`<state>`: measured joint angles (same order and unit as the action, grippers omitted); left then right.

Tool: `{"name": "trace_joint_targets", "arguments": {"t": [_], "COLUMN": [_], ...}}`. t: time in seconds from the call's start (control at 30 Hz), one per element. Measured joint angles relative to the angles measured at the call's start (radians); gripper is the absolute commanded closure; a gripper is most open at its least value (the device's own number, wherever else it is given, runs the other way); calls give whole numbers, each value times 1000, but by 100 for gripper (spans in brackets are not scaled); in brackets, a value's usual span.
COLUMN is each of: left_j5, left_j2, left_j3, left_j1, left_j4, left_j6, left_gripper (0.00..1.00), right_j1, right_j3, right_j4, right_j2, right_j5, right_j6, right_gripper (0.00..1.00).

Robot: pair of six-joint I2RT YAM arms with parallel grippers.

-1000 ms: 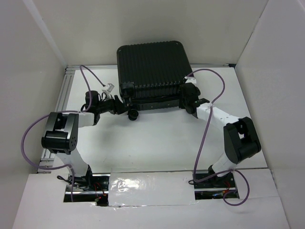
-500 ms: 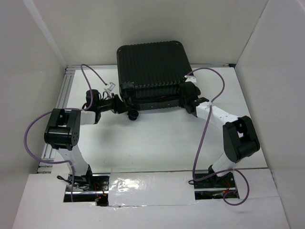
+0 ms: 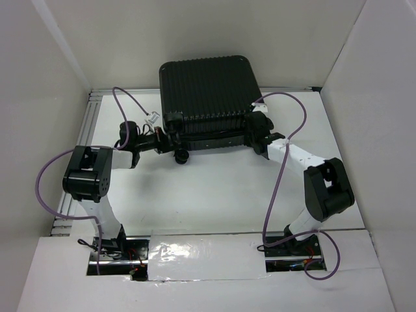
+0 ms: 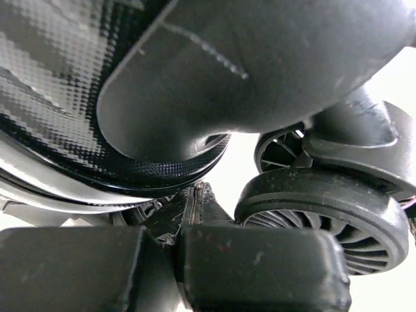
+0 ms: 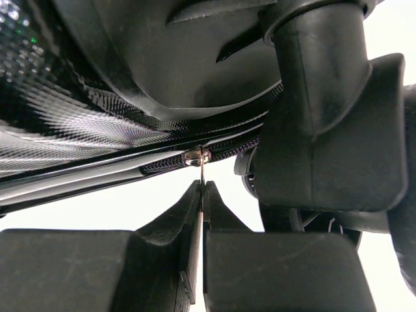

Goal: Pack the luggage

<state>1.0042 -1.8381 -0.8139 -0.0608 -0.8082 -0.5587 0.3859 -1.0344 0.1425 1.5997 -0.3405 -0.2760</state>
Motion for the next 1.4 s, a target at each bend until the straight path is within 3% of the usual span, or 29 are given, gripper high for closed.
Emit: {"name": "trace_joint_targets", "arguments": {"t": [0.53,0.93,1.4], "left_j5": [-148,-177,-145], "left_j2": [93,128,132], "left_j3": [29,21,3], "left_j1": [72,72,75], "left_j4": [137,233,280], "left_j6": [-18,7,11], "left_gripper": [100,100,100], "right_j1": [-17,-93,-204], "right_j3": [79,344,539], "right_j4": [-81,-379,-522], "right_j2": [-29,-158,-303], "right_j5": [13,209,411], "right_j6": [-97,-243,-355], "right_gripper": [100,100,100]}}
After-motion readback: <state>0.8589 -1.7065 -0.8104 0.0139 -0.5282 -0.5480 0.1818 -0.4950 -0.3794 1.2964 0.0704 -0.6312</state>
